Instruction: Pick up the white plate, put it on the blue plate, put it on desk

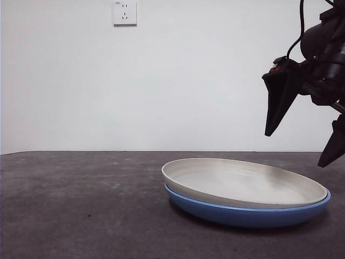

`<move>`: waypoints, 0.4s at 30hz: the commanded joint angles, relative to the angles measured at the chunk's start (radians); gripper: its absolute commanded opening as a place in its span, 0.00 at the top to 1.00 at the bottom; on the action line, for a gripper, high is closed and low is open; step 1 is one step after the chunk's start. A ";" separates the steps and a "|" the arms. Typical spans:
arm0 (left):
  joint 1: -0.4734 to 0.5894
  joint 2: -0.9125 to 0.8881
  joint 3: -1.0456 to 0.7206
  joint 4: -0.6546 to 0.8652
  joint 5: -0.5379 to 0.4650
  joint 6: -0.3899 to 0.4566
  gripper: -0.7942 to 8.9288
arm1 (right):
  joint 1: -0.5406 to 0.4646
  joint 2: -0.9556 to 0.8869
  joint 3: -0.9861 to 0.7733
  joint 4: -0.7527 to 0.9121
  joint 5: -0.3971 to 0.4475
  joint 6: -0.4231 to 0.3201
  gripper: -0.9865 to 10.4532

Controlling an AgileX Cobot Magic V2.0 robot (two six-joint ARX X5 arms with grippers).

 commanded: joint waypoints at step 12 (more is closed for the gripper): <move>-0.006 0.006 0.010 0.011 -0.005 -0.002 0.30 | -0.009 0.113 -0.056 0.040 -0.083 -0.042 0.50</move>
